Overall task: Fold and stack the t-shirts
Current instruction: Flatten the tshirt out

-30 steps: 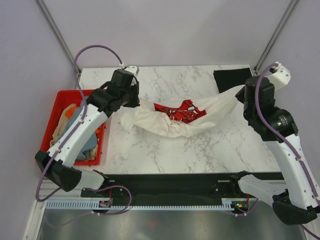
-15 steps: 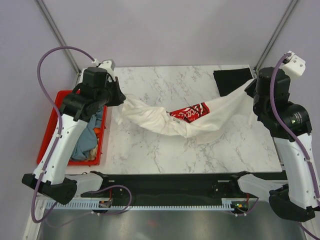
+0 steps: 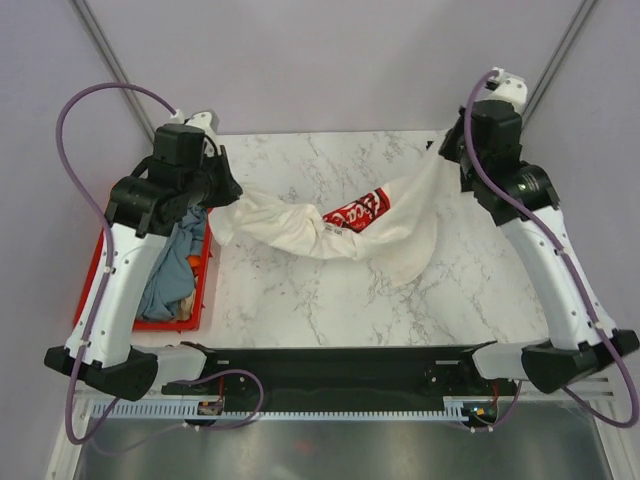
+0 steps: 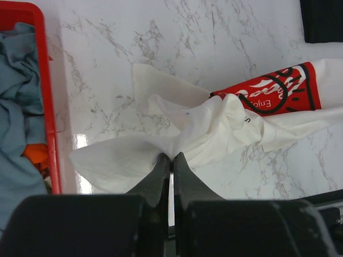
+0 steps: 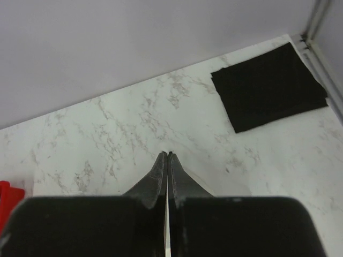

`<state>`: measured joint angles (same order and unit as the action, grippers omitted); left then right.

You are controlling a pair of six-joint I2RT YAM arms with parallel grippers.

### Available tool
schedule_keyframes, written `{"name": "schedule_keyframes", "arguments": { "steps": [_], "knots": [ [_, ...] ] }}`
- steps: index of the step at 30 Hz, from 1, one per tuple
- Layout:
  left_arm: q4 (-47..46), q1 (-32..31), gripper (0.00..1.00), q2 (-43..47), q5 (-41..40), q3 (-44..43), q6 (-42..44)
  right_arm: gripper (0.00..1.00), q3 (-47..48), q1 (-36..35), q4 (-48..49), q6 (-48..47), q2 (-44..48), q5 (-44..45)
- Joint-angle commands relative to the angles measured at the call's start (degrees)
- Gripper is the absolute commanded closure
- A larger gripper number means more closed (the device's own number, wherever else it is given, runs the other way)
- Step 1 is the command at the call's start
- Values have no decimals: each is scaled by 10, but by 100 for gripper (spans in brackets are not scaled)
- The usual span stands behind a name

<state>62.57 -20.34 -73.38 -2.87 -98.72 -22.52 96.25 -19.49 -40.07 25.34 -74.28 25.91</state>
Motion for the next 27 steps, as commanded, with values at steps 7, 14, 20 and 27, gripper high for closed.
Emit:
{"name": "schedule_keyframes", "arguments": {
  "steps": [7, 14, 20, 27],
  "knots": [
    [93, 3, 98, 86, -53, -111, -29, 100, 180, 17, 254, -46, -237, -237],
    [-3, 3, 98, 167, 155, 53, -114, 100, 335, 45, 274, -28, -407, -349],
    [-182, 1, 98, 285, 298, 400, -262, 96, 323, 82, 242, -14, -518, -389],
    [-253, -1, 98, 344, 319, 640, -307, 45, 312, 92, 124, 11, -543, -322]
  ]
}}
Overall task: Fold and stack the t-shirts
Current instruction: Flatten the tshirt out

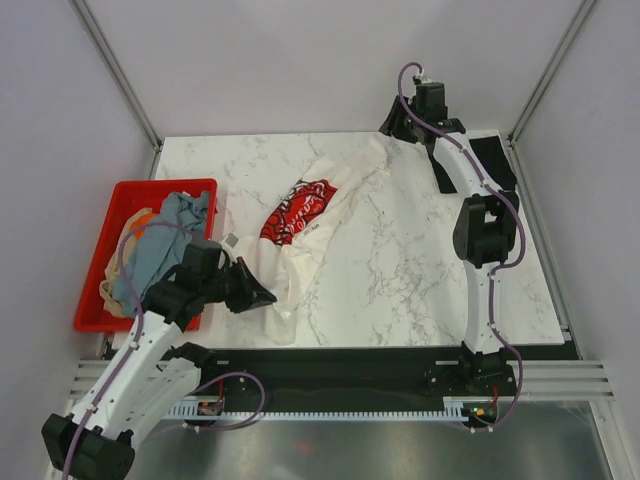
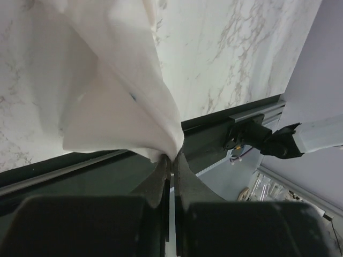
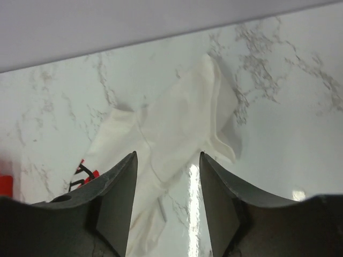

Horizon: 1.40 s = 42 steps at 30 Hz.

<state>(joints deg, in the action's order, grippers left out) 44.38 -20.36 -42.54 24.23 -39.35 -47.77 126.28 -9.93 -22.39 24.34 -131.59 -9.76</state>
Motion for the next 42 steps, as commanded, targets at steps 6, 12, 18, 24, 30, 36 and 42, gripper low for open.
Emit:
{"name": "schedule_keyframes", "arguments": {
  "steps": [6, 12, 18, 24, 30, 36, 42],
  "knots": [
    [-71, -7, 98, 33, 48, 116, -54, 39, -116, -25, -167, 109, 146, 108],
    [-71, -12, 98, 55, 48, 58, -54, 39, -367, -147, -138, 184, 321, 158],
    [40, -10, 51, 21, -245, -84, 89, 50, -599, -358, 39, 228, 455, 165],
    [57, -7, 50, -30, -292, -129, 103, 59, -674, -506, 115, 273, 402, 177],
    [57, -4, 49, -21, -305, -116, 109, 60, -680, -583, 139, 302, 349, 231],
    [48, -3, 50, -46, -194, -105, 105, 63, -687, -585, 187, 270, 331, 264],
    [34, -30, 48, -40, -113, -48, 93, 62, -712, -584, 189, 266, 366, 279]
  ]
}}
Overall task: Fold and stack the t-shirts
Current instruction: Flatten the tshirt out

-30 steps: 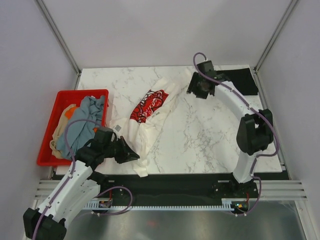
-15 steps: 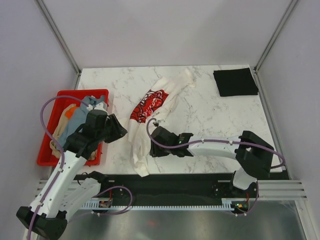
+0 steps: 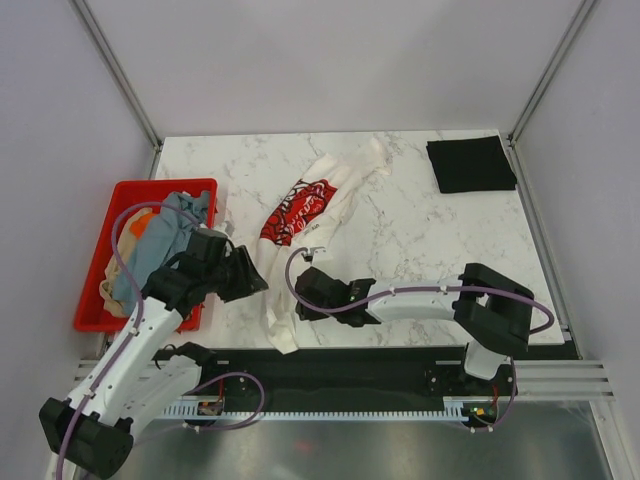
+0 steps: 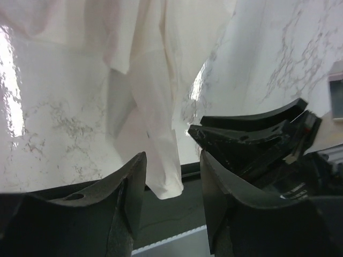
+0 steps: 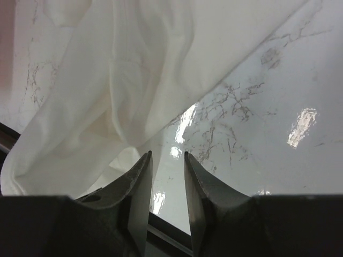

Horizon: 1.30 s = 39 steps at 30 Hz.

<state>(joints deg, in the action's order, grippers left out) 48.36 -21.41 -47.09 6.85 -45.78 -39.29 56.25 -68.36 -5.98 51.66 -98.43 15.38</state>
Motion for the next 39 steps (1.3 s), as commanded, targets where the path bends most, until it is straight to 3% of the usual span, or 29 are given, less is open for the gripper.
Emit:
{"name": "schedule_keyframes", "arguments": {
  "steps": [1, 11, 23, 30, 34, 39],
  "knots": [
    [-6, -31, 47, 8, 58, 17, -6, 62, -15, 1, 25, -7, 37, 27],
    [-8, -104, 46, -49, 57, 95, -51, 60, -35, 22, 56, -6, 37, -12],
    [-8, -107, 46, -21, 57, 90, -51, 57, 28, 23, 130, -15, -27, -66],
    [-8, -111, 46, -28, 57, 86, -51, 55, 70, 16, 93, -7, -69, -28],
    [-8, -112, 46, -28, 57, 84, -51, 57, 68, 16, 81, -2, -75, -3],
    [-8, -112, 46, -37, 57, 78, -51, 67, 69, 16, 79, 0, -80, 7]
  ]
}}
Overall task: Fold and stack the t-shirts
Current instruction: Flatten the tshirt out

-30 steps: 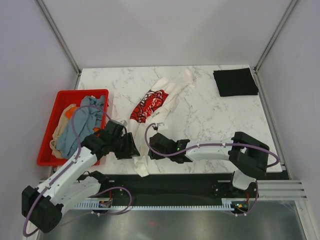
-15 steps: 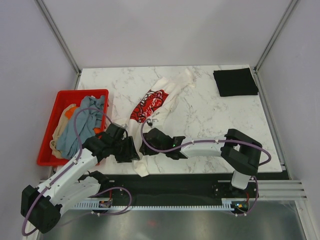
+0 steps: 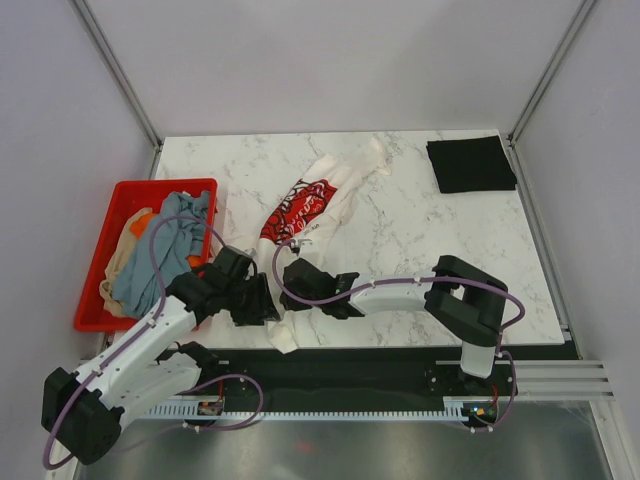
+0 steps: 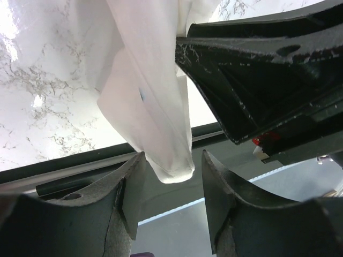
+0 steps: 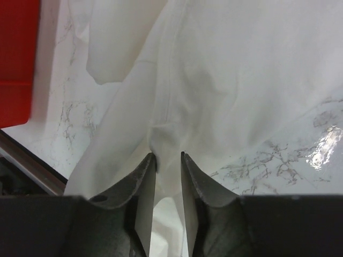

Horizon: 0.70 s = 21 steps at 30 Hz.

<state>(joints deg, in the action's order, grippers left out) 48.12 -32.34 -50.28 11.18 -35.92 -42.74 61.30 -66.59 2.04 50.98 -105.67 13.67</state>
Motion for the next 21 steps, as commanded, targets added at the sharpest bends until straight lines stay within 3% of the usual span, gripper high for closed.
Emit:
{"name": "schedule_keyframes", "arguments": {
  "steps": [1, 7, 8, 15, 21],
  "knots": [
    [-6, -3, 46, -5, 14, -24, -16, 69, 18, -2, -1, 7, -9, 25],
    [-6, -3, 46, -3, 14, -38, -16, 97, 15, -2, 14, 1, -7, 20],
    [6, -3, 43, -3, -64, -39, -59, 100, 12, -2, 16, 0, -6, 21],
    [6, -3, 40, -8, -64, -54, -46, 100, -15, 6, -19, 9, 49, 34],
    [6, -3, 37, -17, -75, -105, -19, 100, -66, 61, -251, 21, 195, 113]
  ]
}}
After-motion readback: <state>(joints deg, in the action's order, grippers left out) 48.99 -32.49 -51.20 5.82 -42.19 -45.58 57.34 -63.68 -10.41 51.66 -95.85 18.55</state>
